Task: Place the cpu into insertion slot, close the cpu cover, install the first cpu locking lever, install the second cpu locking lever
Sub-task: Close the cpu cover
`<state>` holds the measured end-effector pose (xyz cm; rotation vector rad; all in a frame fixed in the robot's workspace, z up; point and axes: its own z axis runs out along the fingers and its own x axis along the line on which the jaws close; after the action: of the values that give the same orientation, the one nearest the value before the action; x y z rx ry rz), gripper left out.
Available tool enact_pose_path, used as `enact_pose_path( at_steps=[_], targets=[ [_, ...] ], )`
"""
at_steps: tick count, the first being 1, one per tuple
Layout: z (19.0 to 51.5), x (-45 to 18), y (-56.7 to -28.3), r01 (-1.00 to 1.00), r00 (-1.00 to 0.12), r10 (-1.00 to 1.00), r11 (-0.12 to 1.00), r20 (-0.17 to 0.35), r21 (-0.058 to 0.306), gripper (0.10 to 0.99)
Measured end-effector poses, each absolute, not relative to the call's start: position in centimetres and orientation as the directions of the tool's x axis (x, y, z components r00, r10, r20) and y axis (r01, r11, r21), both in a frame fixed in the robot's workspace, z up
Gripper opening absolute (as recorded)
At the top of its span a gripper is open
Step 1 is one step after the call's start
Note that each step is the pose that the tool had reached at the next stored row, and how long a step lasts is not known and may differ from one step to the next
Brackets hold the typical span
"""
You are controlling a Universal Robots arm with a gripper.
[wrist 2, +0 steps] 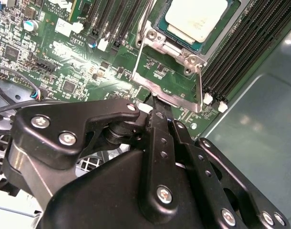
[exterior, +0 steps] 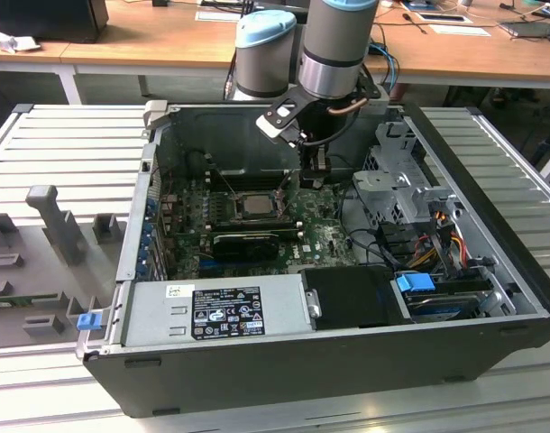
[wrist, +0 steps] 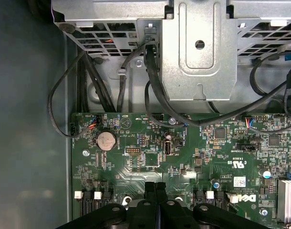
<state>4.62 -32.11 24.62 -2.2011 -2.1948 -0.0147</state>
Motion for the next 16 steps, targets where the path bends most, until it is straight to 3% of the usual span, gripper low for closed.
enact_pose_path(
  at_steps=[16],
  targets=[
    [24.62,4.17,-32.11,1.0,0.003,1.0,-0.003,0.03,-0.017,0.106]
  ],
)
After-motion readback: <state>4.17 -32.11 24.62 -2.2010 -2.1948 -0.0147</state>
